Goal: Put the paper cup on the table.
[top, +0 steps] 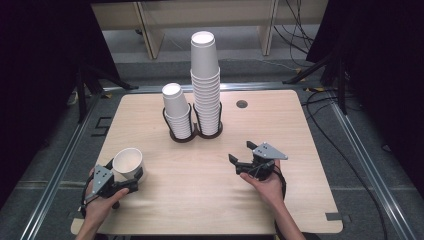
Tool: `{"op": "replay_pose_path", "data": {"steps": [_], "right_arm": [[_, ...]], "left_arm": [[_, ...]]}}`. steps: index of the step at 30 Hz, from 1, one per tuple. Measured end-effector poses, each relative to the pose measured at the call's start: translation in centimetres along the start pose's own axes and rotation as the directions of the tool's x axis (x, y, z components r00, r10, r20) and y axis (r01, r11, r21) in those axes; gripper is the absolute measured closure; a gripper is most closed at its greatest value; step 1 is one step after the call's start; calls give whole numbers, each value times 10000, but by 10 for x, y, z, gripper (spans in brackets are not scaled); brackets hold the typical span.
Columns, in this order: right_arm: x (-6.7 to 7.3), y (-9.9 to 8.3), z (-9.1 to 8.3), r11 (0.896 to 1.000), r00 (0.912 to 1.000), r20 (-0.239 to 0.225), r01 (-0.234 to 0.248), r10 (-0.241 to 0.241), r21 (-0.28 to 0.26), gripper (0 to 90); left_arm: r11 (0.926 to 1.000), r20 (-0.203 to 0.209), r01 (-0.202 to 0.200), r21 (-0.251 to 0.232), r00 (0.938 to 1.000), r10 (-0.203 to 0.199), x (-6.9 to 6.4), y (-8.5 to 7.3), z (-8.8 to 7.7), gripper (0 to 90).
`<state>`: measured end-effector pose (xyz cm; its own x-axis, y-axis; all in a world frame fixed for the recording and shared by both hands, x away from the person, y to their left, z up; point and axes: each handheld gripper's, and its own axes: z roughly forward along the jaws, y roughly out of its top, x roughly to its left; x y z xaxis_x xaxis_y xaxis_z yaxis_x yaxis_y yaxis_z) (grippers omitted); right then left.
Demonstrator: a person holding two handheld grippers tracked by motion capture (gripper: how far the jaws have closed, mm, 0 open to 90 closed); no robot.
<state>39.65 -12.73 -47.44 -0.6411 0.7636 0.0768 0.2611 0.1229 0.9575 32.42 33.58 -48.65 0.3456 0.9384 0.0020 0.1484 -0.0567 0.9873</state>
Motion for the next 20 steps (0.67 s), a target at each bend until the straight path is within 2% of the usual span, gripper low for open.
{"op": "replay_pose_path", "data": {"steps": [2, 4, 5, 6, 7, 8, 9, 11, 12, 14, 16, 17, 18, 20], "right_arm": [[0, 0, 0, 10000, 10000, 5, -13, 13, -44, 152], [0, 0, 0, 10000, 10000, 7, 16, -16, -71, 152], [1, -1, 1, 9997, 9999, 101, -4, 6, -251, 152], [1, 0, -1, 10000, 10000, -13, -37, 37, -49, 152], [1, -1, -1, 9999, 9999, -38, -102, 102, -36, 152], [-1, 0, -1, 9999, 9999, -58, 116, -117, -44, 152], [-1, 0, -1, 9999, 9999, -55, 136, -137, -56, 152], [-2, 0, -1, 9999, 9999, -91, 124, -124, -102, 152], [-1, -1, 0, 9999, 9998, -178, -48, 46, -103, 152], [-1, -1, 0, 9999, 9999, -55, 102, -103, -137, 152], [0, -1, -1, 9998, 9997, -150, -192, 192, -15, 152], [0, -2, 1, 9997, 9995, -236, -226, 224, -98, 152], [-1, -1, 0, 9998, 9991, -382, -200, 200, 11, 152], [-1, -1, 0, 9997, 9994, -263, -215, 213, -78, 152]], "left_arm": [[9999, 8, 54, -95, 10000, -54, 1, 1, -2, 0], [10000, -39, -39, 55, 10000, 39, 1, 2, -4, 0], [10000, -45, 6, 57, 10000, -6, 1, 2, -5, 0], [10000, -33, 11, -50, 10000, -11, 1, 1, -5, 0], [10000, -10, 2, -70, 10000, -2, 1, 1, -5, 0], [10000, 18, -45, -31, 10000, 45, 2, 0, -6, 0], [10000, 30, -57, -15, 10000, 57, 2, -1, -7, 0], [9999, 5, -52, 138, 10000, 52, 2, -2, -9, 0], [9998, -36, 22, 216, 10000, -21, 2, -2, -11, 0], [10000, 27, 58, 74, 10000, -58, 2, -3, -10, 0], [10000, 59, 10, 45, 10000, -10, 3, -3, -10, 0], [9997, 21, -5, 260, 10000, 5, 2, -3, -11, 0], [10000, 96, -10, -49, 10000, 11, 2, -5, -8, 0], [10000, 84, -2, 94, 10000, 1, 1, -4, -9, 0]]}}
